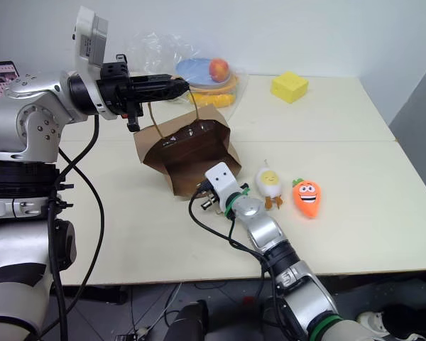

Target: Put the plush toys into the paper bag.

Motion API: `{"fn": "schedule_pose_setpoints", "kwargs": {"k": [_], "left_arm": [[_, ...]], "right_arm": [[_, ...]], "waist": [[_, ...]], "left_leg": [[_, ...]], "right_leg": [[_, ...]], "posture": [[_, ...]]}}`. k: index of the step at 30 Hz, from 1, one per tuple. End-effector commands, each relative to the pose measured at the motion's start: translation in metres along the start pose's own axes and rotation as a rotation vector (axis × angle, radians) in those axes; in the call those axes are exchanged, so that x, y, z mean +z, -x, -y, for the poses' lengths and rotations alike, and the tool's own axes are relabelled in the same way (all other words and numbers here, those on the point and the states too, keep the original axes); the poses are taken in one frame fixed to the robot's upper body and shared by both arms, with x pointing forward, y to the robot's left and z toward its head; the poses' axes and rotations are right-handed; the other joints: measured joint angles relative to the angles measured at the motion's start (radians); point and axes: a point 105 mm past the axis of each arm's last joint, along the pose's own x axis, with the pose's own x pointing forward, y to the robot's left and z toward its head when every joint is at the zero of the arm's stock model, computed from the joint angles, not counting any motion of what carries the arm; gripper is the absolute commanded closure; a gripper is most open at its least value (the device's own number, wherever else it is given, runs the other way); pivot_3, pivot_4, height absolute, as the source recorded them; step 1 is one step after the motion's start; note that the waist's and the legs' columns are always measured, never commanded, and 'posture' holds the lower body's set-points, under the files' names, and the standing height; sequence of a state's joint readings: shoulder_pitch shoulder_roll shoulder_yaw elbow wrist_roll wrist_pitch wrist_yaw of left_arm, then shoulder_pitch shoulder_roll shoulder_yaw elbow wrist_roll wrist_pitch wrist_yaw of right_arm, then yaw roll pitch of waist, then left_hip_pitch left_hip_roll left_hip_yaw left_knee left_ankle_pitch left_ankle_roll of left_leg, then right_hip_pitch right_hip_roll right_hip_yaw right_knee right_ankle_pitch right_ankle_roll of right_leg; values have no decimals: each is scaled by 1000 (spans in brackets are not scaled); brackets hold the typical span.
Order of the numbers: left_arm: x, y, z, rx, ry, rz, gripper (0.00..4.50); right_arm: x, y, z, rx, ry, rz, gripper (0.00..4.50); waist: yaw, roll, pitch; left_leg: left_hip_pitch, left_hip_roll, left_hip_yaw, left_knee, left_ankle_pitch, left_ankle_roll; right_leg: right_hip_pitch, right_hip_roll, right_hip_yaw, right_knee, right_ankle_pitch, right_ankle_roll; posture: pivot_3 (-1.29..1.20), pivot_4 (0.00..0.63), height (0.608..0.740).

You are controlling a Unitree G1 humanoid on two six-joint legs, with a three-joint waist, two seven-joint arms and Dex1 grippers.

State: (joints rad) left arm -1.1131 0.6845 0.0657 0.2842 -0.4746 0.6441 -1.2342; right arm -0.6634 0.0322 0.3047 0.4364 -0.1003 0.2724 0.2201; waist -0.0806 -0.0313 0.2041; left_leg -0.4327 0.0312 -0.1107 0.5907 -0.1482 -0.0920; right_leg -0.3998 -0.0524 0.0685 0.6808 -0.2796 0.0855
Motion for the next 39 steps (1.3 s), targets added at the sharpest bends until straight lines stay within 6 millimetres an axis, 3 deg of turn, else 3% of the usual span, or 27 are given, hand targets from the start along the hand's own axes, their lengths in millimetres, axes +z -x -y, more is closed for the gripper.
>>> {"fn": "schedule_pose_setpoints", "kwargs": {"k": [1, 18, 28, 33, 36, 39], "left_arm": [[13, 2, 4, -14, -64, 17, 4500], [10, -1, 6, -24, -64, 12, 4500], [9, -2, 6, -30, -60, 12, 4500], [9, -2, 6, -29, -59, 14, 4500], [8, -1, 4, -23, -61, 6, 4500], [7, 0, 5, -25, -58, 1, 4500]], "right_arm": [[21, 4, 14, -64, 107, 100, 4465], [53, 21, 23, -123, 479, 319, 4465], [73, 46, 86, -503, 617, 335, 4465], [80, 56, 97, -568, 572, 370, 4465], [82, 72, 101, -529, 406, 399, 4465], [64, 90, 98, -428, 203, 305, 4465]], "waist": [[-1, 0, 0], [-5, 0, 0], [-2, 0, 0], [-3, 0, 0], [-3, 0, 0], [1, 0, 0]], "left_leg": [[0, 0, 0, 0, 0, 0], [-1, 0, 1, -2, 0, 0], [-1, 0, 1, -2, 0, 0], [-1, 0, 1, -2, 0, 0], [-1, 0, 1, -2, 0, 0], [-2, 0, 0, -3, 0, 0]], "right_leg": [[0, 0, 0, 0, 0, 0], [-3, 0, 1, 0, 0, 0], [-3, 0, 1, 0, 0, 0], [-3, 0, 1, 0, 0, 0], [-3, 0, 1, 0, 0, 0], [-3, 0, 0, 1, 0, 0]], "posture": [[0, 150, 740], [0, 150, 740], [0, 150, 740], [0, 150, 740], [0, 150, 740], [0, 150, 740]]}}
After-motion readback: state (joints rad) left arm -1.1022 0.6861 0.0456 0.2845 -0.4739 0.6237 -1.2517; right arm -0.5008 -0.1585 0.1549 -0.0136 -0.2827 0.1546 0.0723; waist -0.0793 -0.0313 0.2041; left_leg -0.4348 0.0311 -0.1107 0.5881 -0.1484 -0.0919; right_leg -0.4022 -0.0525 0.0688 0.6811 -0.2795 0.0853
